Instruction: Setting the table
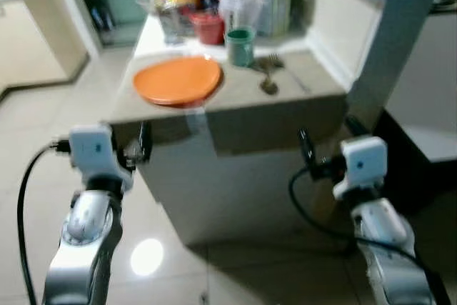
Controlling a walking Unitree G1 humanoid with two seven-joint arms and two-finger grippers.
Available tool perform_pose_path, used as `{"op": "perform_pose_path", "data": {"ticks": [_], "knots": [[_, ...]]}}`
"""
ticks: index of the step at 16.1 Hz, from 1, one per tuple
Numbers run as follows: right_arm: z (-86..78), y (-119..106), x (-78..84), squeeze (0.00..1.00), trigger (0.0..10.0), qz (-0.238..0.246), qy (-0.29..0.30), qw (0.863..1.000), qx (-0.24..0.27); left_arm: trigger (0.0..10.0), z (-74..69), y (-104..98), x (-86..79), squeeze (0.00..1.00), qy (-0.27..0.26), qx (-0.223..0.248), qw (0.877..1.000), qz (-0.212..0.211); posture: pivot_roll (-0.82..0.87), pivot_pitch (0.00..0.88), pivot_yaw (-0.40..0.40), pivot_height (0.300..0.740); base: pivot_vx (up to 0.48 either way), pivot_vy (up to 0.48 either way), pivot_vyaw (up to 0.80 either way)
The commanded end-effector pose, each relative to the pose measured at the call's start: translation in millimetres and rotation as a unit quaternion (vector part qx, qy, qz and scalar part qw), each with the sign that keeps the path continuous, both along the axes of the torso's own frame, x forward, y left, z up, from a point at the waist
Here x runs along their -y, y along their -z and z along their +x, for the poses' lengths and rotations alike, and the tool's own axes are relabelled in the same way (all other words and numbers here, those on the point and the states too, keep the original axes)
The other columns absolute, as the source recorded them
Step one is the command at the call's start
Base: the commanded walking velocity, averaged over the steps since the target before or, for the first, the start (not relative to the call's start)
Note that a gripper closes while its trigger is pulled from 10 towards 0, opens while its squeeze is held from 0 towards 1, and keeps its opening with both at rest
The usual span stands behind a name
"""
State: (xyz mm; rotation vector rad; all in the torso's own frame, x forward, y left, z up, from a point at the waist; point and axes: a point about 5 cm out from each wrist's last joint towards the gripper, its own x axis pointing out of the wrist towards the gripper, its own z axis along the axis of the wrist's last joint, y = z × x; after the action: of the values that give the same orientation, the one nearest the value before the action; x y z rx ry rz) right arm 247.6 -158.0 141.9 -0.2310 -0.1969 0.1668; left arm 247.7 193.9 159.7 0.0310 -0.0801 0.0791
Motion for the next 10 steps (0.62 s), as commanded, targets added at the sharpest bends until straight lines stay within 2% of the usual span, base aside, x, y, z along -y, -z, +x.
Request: {"op": "perform_pose_path", "data": {"ticks": [1, 3, 5, 10], "knots": [[1.6, 1.6, -5.2, 0.00, 10.0, 0.008, -0.007, 1.000, -0.003, 10.0, 1.9, 9.9, -5.3, 0.00, -0.020, -0.031, 0.999, 0.015, -0.18, 0.000, 0.108, 0.740, 0.000, 0.000, 0.00], [3.2, 2.0, -6.9, 0.00, 10.0, 0.007, -0.008, 1.000, -0.002, 10.0, 4.3, 5.6, -3.4, 0.00, -0.009, -0.019, 0.999, 0.025, -0.18, 0.000, 0.108, 0.740, 0.000, 0.000, 0.00], [3.4, 1.4, -8.3, 0.00, 10.0, 0.008, -0.011, 1.000, 0.000, 10.0, 6.8, -1.0, -1.6, 0.00, -0.003, -0.007, 0.999, 0.035, -0.17, 0.000, 0.108, 0.740, 0.480, 0.000, 0.00], [8.3, -12.5, -9.3, 0.00, 10.0, 0.005, -0.011, 0.999, 0.046, 10.0, 9.2, -14.2, 7.2, 0.00, 0.009, 0.028, 0.999, 0.014, -0.17, 0.000, 0.108, 0.740, 0.480, 0.000, 0.00]]}}
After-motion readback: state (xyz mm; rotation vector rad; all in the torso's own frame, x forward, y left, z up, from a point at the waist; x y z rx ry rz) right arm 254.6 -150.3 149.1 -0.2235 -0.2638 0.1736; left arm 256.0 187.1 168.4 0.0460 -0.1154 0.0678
